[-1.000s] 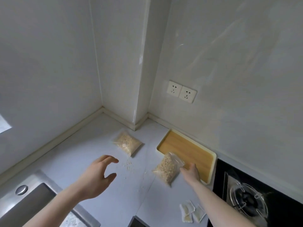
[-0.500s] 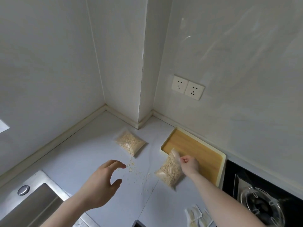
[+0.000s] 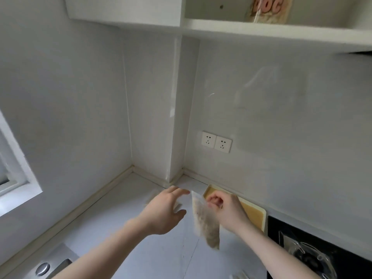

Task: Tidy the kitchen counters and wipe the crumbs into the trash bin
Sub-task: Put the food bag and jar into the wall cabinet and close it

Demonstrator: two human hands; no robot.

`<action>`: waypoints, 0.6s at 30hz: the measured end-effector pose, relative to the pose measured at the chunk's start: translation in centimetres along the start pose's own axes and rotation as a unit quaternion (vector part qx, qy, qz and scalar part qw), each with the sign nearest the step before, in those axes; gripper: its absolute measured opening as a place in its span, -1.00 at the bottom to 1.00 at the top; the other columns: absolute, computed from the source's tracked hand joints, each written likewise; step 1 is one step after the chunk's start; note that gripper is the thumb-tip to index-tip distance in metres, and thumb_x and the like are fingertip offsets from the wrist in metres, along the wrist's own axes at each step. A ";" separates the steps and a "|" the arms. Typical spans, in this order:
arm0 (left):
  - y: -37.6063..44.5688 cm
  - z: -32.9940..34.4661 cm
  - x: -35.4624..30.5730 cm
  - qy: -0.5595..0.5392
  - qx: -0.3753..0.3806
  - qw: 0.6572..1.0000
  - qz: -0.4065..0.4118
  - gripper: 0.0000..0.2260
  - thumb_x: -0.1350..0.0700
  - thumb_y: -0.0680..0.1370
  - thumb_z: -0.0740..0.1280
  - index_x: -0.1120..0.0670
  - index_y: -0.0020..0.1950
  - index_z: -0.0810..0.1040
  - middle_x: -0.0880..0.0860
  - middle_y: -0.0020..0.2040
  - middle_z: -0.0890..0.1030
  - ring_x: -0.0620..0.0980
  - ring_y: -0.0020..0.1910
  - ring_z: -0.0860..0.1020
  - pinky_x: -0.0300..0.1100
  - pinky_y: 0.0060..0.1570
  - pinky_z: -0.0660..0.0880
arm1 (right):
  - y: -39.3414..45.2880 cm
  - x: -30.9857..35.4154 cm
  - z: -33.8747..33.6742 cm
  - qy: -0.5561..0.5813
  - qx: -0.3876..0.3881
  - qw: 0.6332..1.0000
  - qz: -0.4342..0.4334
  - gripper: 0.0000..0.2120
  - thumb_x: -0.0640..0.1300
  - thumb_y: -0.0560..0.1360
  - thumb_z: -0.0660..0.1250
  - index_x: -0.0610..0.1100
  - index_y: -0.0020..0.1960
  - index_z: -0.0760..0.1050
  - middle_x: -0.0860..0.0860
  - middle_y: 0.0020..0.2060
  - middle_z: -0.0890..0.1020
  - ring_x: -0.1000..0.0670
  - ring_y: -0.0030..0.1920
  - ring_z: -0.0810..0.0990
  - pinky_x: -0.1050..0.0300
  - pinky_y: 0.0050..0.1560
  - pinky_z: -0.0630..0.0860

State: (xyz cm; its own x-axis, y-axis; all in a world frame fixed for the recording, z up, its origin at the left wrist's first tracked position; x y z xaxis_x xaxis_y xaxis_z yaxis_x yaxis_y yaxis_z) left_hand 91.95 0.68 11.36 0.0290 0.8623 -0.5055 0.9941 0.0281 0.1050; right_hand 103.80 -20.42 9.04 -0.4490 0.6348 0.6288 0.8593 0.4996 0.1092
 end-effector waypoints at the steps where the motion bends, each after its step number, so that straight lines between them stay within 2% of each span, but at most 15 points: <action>1: 0.5 -1.2 -0.8 0.004 -0.005 1.000 0.016 -0.51 -0.05 0.57 0.34 -0.13 0.50 0.37 -0.17 0.37 0.44 -0.10 0.30 0.47 -0.28 0.26 0.39 | -0.4 1.6 -1.4 0.009 -0.013 1.000 -0.018 -0.93 -0.08 0.51 0.44 0.09 -0.08 0.62 0.14 -0.27 0.64 0.14 -0.22 0.59 0.26 -0.19 0.54; 6: 2.8 -7.9 -4.5 0.021 0.006 0.996 0.088 -0.62 -0.04 0.58 0.34 -0.11 0.40 0.50 -0.17 0.30 0.56 -0.11 0.22 0.55 -0.19 0.29 0.43 | -2.0 9.0 -8.1 0.031 -0.043 0.993 -0.105 -0.78 -0.08 0.49 0.48 0.17 0.08 0.59 0.15 -0.25 0.65 0.11 -0.20 0.62 0.16 -0.10 0.57; 8: 3.0 -10.8 -5.7 0.037 0.014 0.993 0.109 -0.77 -0.04 0.57 0.35 -0.13 0.23 0.60 -0.23 0.15 0.62 -0.16 0.12 0.59 -0.23 0.19 0.47 | -2.8 11.7 -10.4 0.034 -0.058 0.989 -0.132 -0.76 -0.05 0.51 0.48 0.19 0.11 0.57 0.15 -0.22 0.67 0.11 -0.23 0.61 0.18 -0.13 0.56; 10: 2.9 -13.5 -6.8 0.037 0.005 0.990 0.138 -0.96 -0.03 0.55 0.38 -0.18 -0.04 0.61 -0.23 -0.10 0.65 -0.20 -0.04 0.62 -0.26 0.04 0.53 | -3.5 13.8 -12.3 0.038 -0.084 0.983 -0.157 -0.76 -0.05 0.51 0.48 0.20 0.11 0.57 0.16 -0.21 0.67 0.10 -0.32 0.56 0.24 -0.20 0.51; 12: 2.7 -16.3 -8.2 0.023 -0.032 0.986 0.160 -0.91 -0.02 0.51 0.40 -0.18 -0.19 0.57 -0.17 -0.21 0.67 -0.19 -0.16 0.62 -0.25 -0.06 0.55 | -3.7 15.6 -14.2 0.058 -0.116 0.975 -0.183 -0.77 -0.05 0.49 0.49 0.20 0.08 0.59 0.17 -0.21 0.68 0.11 -0.39 0.51 0.29 -0.26 0.45; 14: 2.4 -19.0 -9.9 0.013 -0.083 0.982 0.166 -0.93 0.00 0.48 0.41 -0.10 -0.20 0.60 -0.15 -0.23 0.67 -0.17 -0.21 0.60 -0.24 -0.11 0.55 | -3.4 17.1 -16.2 0.084 -0.155 0.962 -0.208 -0.75 -0.10 0.47 0.51 0.19 0.06 0.61 0.15 -0.25 0.68 0.11 -0.42 0.48 0.28 -0.29 0.43; 16: 2.1 -21.8 -12.1 0.007 -0.137 0.974 0.179 -0.93 0.01 0.48 0.42 -0.06 -0.20 0.64 -0.18 -0.26 0.66 -0.17 -0.24 0.59 -0.27 -0.17 0.54 | -2.8 18.5 -18.1 0.108 -0.184 0.952 -0.221 -0.73 -0.12 0.48 0.50 0.18 0.09 0.59 0.14 -0.26 0.67 0.10 -0.33 0.55 0.24 -0.27 0.48; 18: 2.1 -24.5 -14.3 0.008 -0.180 0.966 0.186 -0.89 0.00 0.50 0.45 -0.08 -0.24 0.63 -0.28 -0.27 0.65 -0.27 -0.23 0.60 -0.39 -0.22 0.47 | -2.1 19.7 -19.8 0.133 -0.201 0.946 -0.218 -0.77 -0.09 0.51 0.48 0.16 0.10 0.58 0.11 -0.23 0.66 0.09 -0.23 0.60 0.25 -0.20 0.51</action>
State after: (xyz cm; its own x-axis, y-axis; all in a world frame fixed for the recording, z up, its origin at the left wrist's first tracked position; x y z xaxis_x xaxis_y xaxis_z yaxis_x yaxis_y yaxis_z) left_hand 91.01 0.76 39.78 0.3721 0.8543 -0.3628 0.8146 -0.1132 0.5689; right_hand 98.02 -20.62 36.45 -0.7507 0.2229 0.6219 0.6543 0.3807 0.6534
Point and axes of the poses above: each hand's wrist, its own y-axis towards the middle knuckle, its own z-axis out of the palm, x = y × z, the point moved 1 cm from there along y, towards the middle knuckle
